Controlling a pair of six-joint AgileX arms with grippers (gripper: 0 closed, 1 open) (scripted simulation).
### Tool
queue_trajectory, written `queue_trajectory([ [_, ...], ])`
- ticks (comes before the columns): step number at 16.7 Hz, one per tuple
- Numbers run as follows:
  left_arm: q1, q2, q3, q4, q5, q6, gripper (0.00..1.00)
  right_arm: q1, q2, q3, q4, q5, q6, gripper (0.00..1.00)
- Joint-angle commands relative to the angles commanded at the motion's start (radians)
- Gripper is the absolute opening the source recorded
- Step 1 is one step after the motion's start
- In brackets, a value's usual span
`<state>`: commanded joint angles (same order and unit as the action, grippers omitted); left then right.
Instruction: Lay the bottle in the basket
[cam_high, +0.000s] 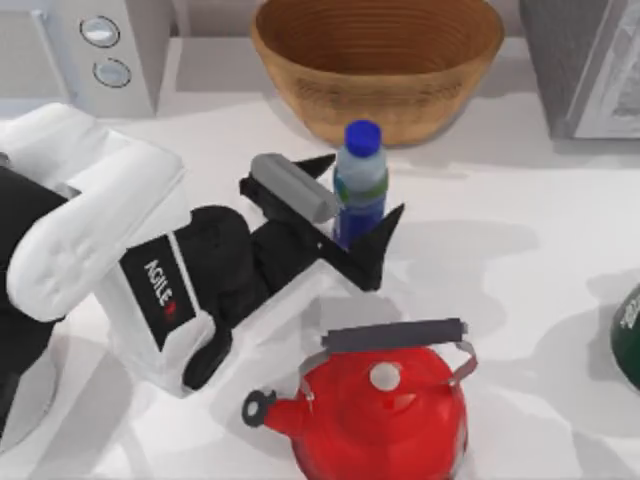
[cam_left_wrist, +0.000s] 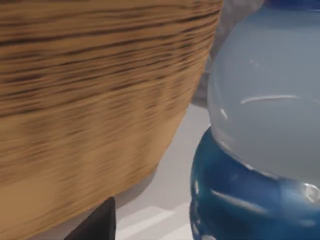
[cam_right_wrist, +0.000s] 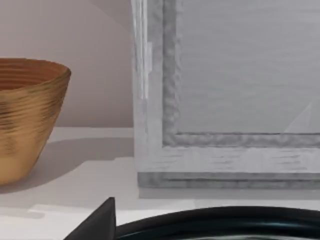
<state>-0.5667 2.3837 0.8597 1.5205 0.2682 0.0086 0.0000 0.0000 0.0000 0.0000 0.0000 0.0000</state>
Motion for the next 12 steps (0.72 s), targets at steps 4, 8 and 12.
queue_trajectory([
  [4,-0.018,0.022,0.089,-0.073,-0.018,0.000,1.00,0.000,0.000,0.000,0.000,0.000,0.000,1.00],
  [8,-0.018,0.022,0.089,-0.073,-0.018,0.000,0.92,0.000,0.000,0.000,0.000,0.000,0.000,1.00],
  [12,-0.018,0.022,0.089,-0.073,-0.018,0.000,0.62,0.000,0.000,0.000,0.000,0.000,0.000,1.00],
])
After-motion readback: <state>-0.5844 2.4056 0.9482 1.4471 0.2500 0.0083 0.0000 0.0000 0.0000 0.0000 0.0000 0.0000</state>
